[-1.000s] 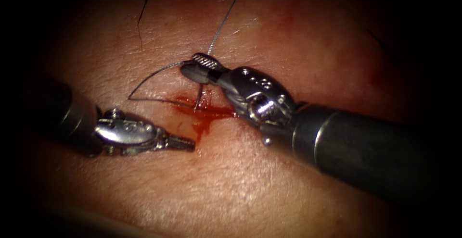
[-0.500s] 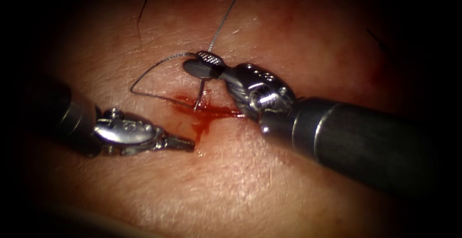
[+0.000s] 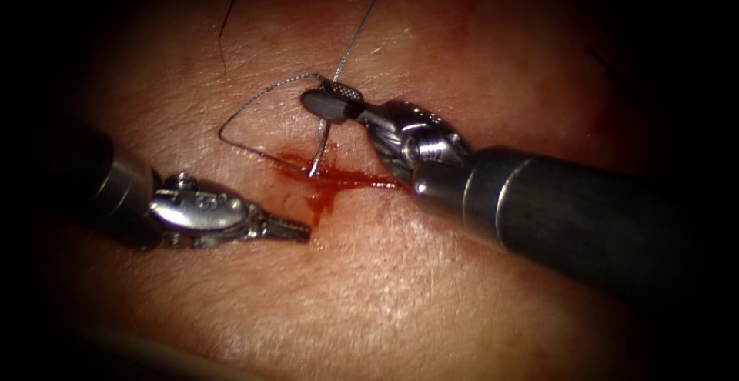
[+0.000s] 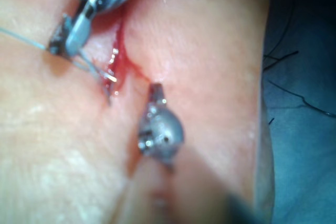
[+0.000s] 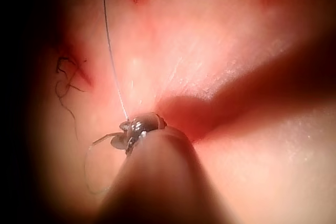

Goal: Wound Closure

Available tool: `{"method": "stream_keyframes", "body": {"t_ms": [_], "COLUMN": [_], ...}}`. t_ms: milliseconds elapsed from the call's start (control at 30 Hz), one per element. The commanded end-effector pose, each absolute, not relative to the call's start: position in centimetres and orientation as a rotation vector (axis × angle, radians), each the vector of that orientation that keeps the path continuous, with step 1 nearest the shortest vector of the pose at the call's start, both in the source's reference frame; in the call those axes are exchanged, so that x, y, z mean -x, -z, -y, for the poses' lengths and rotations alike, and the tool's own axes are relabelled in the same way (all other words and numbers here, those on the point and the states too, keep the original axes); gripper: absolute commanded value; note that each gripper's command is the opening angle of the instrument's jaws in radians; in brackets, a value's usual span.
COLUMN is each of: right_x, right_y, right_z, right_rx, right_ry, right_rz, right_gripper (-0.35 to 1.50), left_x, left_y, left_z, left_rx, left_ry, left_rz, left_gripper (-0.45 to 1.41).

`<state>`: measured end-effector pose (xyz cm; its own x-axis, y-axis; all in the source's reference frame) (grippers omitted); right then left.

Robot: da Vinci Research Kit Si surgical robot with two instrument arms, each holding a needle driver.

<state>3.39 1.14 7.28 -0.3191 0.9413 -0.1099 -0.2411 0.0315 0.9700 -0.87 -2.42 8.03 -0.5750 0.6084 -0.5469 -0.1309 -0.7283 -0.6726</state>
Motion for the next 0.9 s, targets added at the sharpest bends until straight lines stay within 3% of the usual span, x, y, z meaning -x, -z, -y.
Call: {"method": "stream_keyframes", "body": {"t_ms": [33,900], "right_x": [-3.48,-3.38], "right_y": [-7.33,-7.36], "right_z": [-1.11,-1.22], "right_rx": [-0.82,-0.844], "right_ry": [-1.5,-1.517], "right_rz": [-1.301,-1.321], "right_gripper": [-0.35,-0.35], "left_x": [0.86,0.45], "left_y": [-8.08,-8.29], "left_z": [2.53,2.58], "left_rx": [1.116,1.073], "left_ry": [-2.313,-2.328], "left_rz": [0.818,0.827], "left_gripper": [-0.3,-0.33]}}
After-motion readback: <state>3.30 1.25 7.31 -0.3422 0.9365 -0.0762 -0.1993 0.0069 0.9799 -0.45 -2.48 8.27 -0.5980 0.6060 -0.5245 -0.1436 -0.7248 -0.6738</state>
